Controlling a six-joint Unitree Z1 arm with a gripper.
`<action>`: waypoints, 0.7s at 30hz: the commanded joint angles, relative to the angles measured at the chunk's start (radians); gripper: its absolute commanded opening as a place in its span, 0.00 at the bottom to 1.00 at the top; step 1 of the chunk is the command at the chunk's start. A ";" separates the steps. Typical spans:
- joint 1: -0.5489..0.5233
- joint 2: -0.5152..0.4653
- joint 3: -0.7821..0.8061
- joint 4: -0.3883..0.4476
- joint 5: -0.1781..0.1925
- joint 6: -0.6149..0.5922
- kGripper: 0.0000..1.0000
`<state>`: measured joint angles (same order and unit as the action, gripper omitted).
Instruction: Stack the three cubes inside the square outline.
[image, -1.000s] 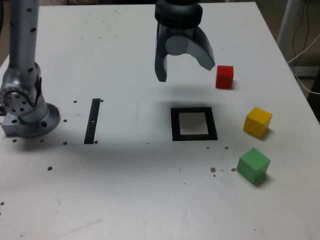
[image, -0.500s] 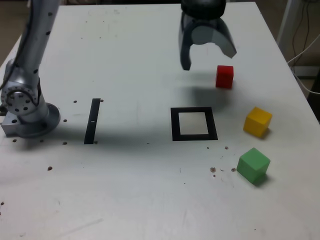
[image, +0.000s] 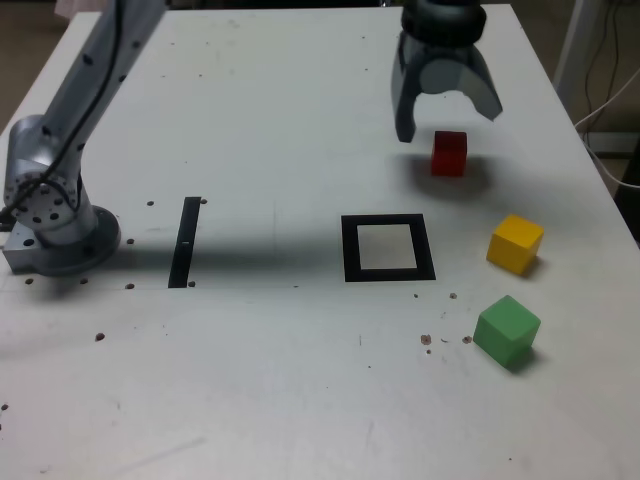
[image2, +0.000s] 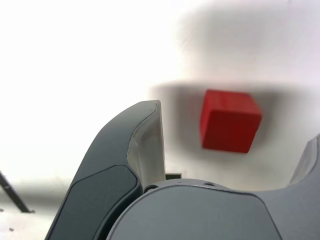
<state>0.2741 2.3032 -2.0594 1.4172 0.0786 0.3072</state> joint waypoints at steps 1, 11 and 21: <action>0.000 0.025 -0.015 0.004 -0.004 0.006 0.99; -0.008 0.124 -0.096 0.025 -0.012 0.018 0.92; -0.032 0.151 -0.166 0.072 0.048 0.018 0.40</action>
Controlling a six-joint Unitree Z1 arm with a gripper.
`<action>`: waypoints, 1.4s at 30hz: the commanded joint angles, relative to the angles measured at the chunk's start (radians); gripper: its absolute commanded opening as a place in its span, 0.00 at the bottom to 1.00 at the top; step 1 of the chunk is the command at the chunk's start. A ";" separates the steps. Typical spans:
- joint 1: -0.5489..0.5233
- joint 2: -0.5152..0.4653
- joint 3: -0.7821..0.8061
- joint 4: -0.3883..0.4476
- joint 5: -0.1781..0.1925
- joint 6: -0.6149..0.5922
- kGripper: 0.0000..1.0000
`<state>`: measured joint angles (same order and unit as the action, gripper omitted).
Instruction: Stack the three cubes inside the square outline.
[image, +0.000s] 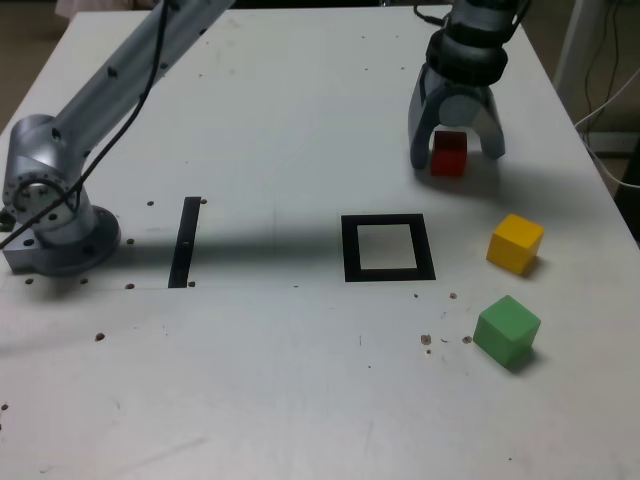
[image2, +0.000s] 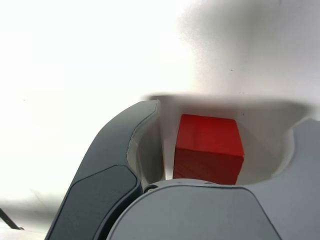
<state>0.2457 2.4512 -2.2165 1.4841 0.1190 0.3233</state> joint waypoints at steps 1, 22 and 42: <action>-0.006 0.003 -0.013 0.010 0.014 0.003 0.35; -0.014 0.018 -0.049 0.068 0.017 0.006 0.28; -0.072 -0.172 0.119 0.089 0.008 -0.051 0.28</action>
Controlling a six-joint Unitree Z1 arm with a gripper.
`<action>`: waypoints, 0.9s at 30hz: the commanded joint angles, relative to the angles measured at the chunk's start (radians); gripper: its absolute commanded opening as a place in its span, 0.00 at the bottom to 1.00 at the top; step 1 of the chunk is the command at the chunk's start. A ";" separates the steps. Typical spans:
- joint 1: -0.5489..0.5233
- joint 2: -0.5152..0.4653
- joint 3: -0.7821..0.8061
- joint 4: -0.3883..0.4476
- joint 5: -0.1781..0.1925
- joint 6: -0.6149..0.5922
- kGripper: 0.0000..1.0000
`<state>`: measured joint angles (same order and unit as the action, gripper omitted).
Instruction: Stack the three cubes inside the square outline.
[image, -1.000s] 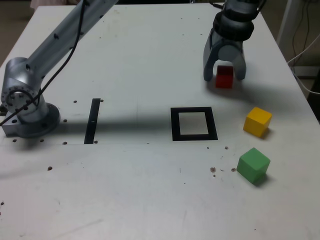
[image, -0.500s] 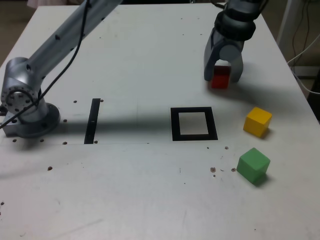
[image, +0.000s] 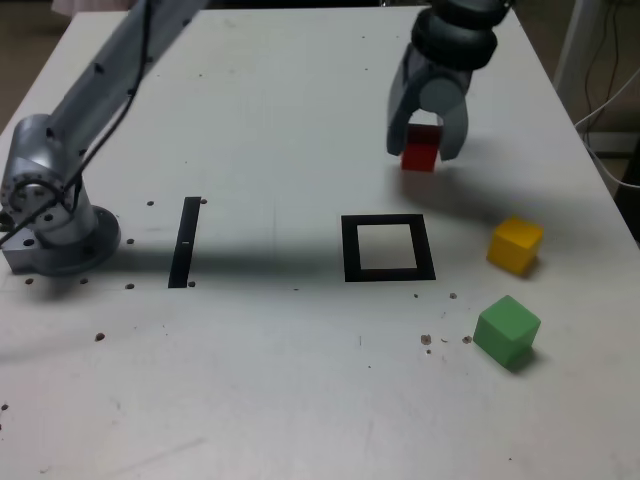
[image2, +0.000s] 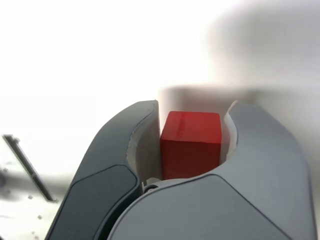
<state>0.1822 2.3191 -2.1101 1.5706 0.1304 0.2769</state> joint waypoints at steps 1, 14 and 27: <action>-0.016 -0.058 0.035 -0.003 -0.007 -0.010 0.28; -0.124 -0.218 0.321 -0.139 -0.053 -0.102 0.28; -0.202 -0.259 0.483 -0.279 -0.084 -0.200 0.28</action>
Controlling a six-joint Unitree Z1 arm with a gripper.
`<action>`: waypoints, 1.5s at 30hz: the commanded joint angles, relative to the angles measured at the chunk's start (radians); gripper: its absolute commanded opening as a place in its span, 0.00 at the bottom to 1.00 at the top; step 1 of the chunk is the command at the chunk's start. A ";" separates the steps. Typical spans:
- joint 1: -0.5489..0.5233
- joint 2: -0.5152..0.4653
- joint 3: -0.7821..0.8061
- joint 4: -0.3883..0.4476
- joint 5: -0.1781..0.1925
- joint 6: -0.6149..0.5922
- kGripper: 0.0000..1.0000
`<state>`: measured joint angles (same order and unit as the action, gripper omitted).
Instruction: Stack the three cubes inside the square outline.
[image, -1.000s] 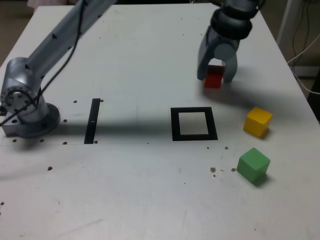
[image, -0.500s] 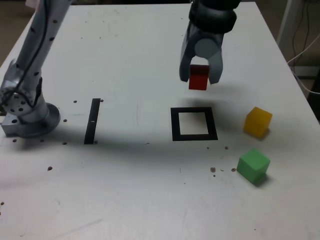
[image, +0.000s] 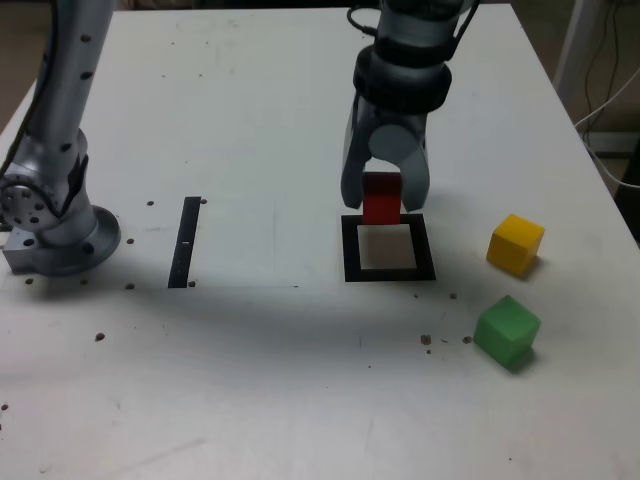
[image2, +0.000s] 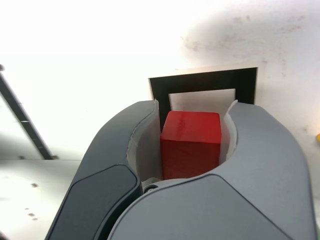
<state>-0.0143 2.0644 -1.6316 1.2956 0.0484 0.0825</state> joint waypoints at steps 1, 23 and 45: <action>-0.010 -0.002 0.009 -0.010 -0.003 -0.014 0.28; -0.035 0.057 0.034 -0.055 -0.028 -0.062 0.29; -0.035 0.016 0.077 -0.102 -0.011 -0.033 0.99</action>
<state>-0.0476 2.0969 -1.5550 1.1883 0.0338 0.0501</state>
